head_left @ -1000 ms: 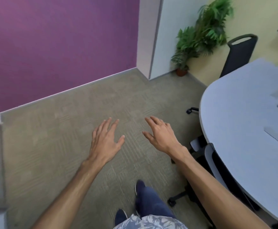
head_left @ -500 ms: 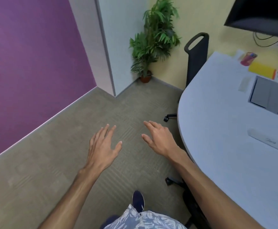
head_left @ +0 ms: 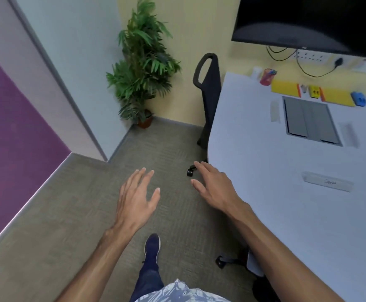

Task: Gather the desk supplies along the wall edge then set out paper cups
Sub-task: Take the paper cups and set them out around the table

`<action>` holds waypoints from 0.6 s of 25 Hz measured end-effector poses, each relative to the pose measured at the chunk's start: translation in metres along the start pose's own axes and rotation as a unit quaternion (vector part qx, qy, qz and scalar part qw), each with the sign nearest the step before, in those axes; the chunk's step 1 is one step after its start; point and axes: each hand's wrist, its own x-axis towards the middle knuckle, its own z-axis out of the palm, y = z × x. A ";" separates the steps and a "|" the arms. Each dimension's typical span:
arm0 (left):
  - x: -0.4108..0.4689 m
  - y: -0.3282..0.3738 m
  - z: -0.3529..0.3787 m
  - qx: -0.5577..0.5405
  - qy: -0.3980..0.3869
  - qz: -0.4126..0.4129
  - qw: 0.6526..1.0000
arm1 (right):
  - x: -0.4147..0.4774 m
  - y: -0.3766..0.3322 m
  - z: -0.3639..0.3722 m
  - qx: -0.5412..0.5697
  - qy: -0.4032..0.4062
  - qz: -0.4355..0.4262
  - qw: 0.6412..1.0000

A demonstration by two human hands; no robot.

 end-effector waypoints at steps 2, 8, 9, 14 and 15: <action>0.047 -0.012 0.004 -0.009 -0.015 0.036 0.999 | 0.031 0.002 -0.002 0.010 0.011 0.038 0.999; 0.170 -0.027 0.014 0.004 -0.114 0.136 0.984 | 0.096 0.008 -0.007 0.026 0.035 0.161 0.986; 0.185 -0.024 0.016 0.006 -0.125 0.149 0.981 | 0.102 0.011 -0.007 0.026 0.039 0.177 0.983; 0.257 0.002 0.040 0.010 -0.166 0.225 0.960 | 0.126 0.041 -0.010 0.035 0.061 0.259 0.963; 0.271 0.009 0.047 0.013 -0.173 0.238 0.956 | 0.130 0.049 -0.011 0.036 0.064 0.275 0.959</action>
